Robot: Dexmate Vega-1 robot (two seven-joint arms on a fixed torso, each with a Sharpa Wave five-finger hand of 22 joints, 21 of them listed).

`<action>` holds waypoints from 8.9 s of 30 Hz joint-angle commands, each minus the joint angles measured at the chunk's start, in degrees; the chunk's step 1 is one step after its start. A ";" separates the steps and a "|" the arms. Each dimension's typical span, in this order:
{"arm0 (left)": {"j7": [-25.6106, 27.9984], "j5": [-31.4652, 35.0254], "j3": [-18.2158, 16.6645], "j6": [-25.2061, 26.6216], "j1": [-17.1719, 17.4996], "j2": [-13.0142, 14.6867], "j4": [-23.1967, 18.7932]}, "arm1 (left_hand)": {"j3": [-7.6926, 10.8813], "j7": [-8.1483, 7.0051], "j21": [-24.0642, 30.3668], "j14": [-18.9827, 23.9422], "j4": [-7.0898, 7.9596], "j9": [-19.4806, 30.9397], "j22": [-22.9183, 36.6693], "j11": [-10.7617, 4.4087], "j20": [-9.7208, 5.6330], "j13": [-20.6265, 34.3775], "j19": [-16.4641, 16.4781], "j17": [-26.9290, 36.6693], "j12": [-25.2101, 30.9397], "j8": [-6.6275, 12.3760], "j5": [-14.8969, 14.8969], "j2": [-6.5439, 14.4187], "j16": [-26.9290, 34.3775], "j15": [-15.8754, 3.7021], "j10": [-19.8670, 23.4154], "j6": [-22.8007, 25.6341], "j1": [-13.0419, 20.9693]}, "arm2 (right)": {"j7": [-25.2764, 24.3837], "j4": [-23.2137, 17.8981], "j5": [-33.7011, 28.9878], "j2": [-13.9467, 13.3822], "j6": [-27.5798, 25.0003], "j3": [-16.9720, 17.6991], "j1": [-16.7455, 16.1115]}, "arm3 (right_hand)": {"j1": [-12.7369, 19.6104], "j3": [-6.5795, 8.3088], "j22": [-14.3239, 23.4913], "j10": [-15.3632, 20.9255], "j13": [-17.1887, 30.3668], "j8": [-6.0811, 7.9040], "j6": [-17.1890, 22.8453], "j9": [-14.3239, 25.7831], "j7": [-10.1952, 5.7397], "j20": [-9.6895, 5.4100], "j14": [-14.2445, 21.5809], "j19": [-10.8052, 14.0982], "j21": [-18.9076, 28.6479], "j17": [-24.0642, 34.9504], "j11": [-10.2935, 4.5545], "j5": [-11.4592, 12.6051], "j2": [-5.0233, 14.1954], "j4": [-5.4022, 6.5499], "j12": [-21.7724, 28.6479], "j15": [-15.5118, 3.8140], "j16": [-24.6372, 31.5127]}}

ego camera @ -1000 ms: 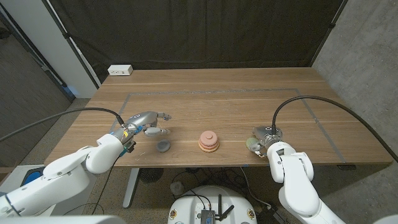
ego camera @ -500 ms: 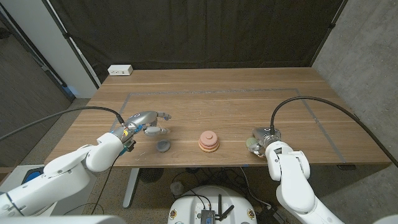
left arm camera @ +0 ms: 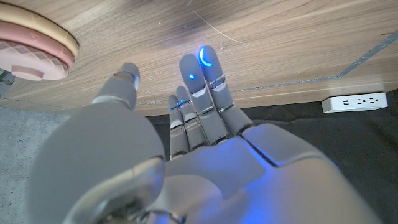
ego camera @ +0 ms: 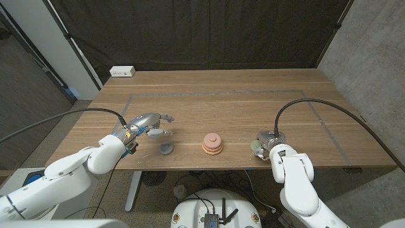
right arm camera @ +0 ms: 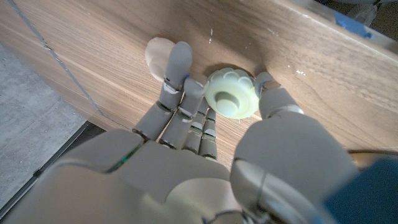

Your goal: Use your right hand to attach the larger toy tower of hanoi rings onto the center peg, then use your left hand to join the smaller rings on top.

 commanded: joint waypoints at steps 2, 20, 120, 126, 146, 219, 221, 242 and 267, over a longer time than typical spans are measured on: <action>0.18 -0.13 0.28 0.27 0.16 0.15 -0.17 | 0.37 0.02 0.05 0.41 -0.12 0.17 0.10 0.09 -6.54 0.37 0.57 0.28 0.27 -0.22 0.27 0.20 -0.12 -6.06 0.59 0.55 -0.11 | -0.27 0.80 -0.21 -0.06 -0.39 -0.65 -0.23 | 0.05 -0.04 -0.06 0.50 -0.06 -0.13 -0.09 -0.01 0.12 -4.86 0.37 -0.36 -0.02 0.22 0.01 -0.21 0.30 -0.36 0.28 -4.30 0.10; 0.75 -0.45 -0.16 0.38 1.34 -0.21 -0.68 | 0.64 -0.03 0.06 0.55 -0.15 0.22 0.10 -0.01 -6.52 0.59 0.69 0.30 0.44 -0.21 0.37 0.25 -0.17 -6.07 1.23 1.02 -0.34 | -2.64 0.86 0.83 -1.06 -0.90 -0.53 -1.48 | 2.38 0.27 0.11 5.84 0.36 1.90 4.59 0.16 -0.95 -4.96 3.13 1.51 0.69 0.94 -1.60 -0.24 1.69 -0.70 2.22 -4.33 1.86; 1.17 0.64 -3.75 -3.09 4.15 -3.20 0.36 | 2.39 -0.06 0.28 0.77 -0.39 0.60 0.16 -0.36 -6.58 1.28 0.70 0.49 -0.21 -0.52 0.76 0.03 -0.35 -6.08 2.39 2.42 -1.17 | -3.22 -10.85 3.43 -0.39 6.87 2.09 -2.67 | 7.71 3.10 1.65 15.56 2.76 5.14 13.40 -0.33 -1.62 -5.12 9.74 7.89 1.55 1.87 -2.44 3.52 5.14 -0.55 2.64 -4.28 9.09; 1.37 0.98 -4.42 -3.20 4.91 -3.61 0.17 | 2.46 -0.09 0.30 0.85 -0.39 0.62 0.17 -0.34 -6.61 1.35 0.70 0.56 -0.17 -0.52 0.76 0.00 -0.27 -6.08 2.51 2.50 -1.21 | -3.59 -11.56 4.57 -0.67 8.08 1.79 -2.06 | 7.72 3.18 1.69 15.71 2.93 5.14 13.49 -0.37 -1.60 -5.12 9.76 7.95 1.52 1.86 -2.26 3.70 5.16 -0.55 2.52 -4.28 9.30; 2.13 3.03 -5.78 -3.94 6.40 -5.35 -0.04 | 2.71 -0.11 0.39 0.81 -0.40 0.65 0.18 -0.18 -6.58 1.46 0.67 0.43 -0.29 -0.64 0.74 -0.07 -0.34 -6.07 2.41 2.42 -1.28 | -3.70 -11.89 7.48 -1.85 12.20 -0.88 1.85 | 7.77 3.39 1.75 15.98 3.42 5.13 13.73 -0.48 -1.57 -5.13 9.71 8.08 1.40 1.85 -2.55 4.16 5.22 -0.55 2.12 -4.27 9.82; 4.32 1.94 -0.85 -3.60 1.51 -4.46 2.68 | 3.28 -0.17 0.66 1.06 -0.42 0.69 0.20 -0.57 -6.58 1.41 0.68 0.40 -0.26 -0.68 0.63 -0.11 -0.11 -6.07 3.17 2.82 -1.26 | 0.12 -5.93 17.50 -3.92 17.26 -11.55 18.64 | 7.83 3.84 1.68 16.65 4.23 4.96 14.00 -0.63 -1.70 -5.14 9.37 8.12 1.11 1.82 -2.54 5.12 5.51 -0.57 1.20 -4.27 10.80; 4.38 1.85 -0.77 -3.69 1.44 -4.37 2.74 | 3.30 -0.11 0.68 1.05 -0.42 0.69 0.20 -0.50 -6.60 1.43 0.72 0.41 -0.26 -0.69 0.63 -0.11 -0.10 -6.07 3.16 2.80 -1.25 | 0.24 -5.69 17.46 -3.84 17.29 -11.85 19.03 | 7.83 3.85 1.70 16.67 4.24 4.95 14.01 -0.63 -1.71 -5.14 9.36 8.16 1.14 1.82 -2.53 5.14 5.51 -0.57 1.18 -4.27 10.82; 4.54 0.93 -1.61 -3.30 1.77 -3.65 3.27 | 3.56 -0.05 0.76 1.13 -0.43 0.72 0.19 -0.30 -6.62 1.40 0.70 0.42 -0.32 -0.70 0.60 -0.05 0.00 -6.07 3.31 2.95 -1.24 | 0.38 -2.60 18.09 -3.18 15.65 -13.66 21.22 | 7.75 3.91 1.69 16.49 4.40 4.82 13.89 -0.63 -1.81 -5.14 9.22 8.10 1.08 1.80 -2.66 5.32 5.57 -0.53 0.88 -4.26 10.97; 4.28 -0.05 1.30 -3.22 -1.49 -2.76 4.35 | 3.81 -0.08 0.84 0.91 -0.43 0.74 0.19 -0.44 -6.65 1.52 0.68 0.24 -0.28 -0.74 0.53 -0.06 -0.09 -6.08 3.55 3.09 -1.33 | 0.41 -1.48 18.81 -3.88 14.09 -15.11 22.15 | 7.72 3.97 1.62 16.41 4.50 4.65 13.76 -0.64 -1.83 -5.15 8.46 7.96 0.99 1.35 -2.73 5.49 5.63 -0.55 0.68 -4.29 10.49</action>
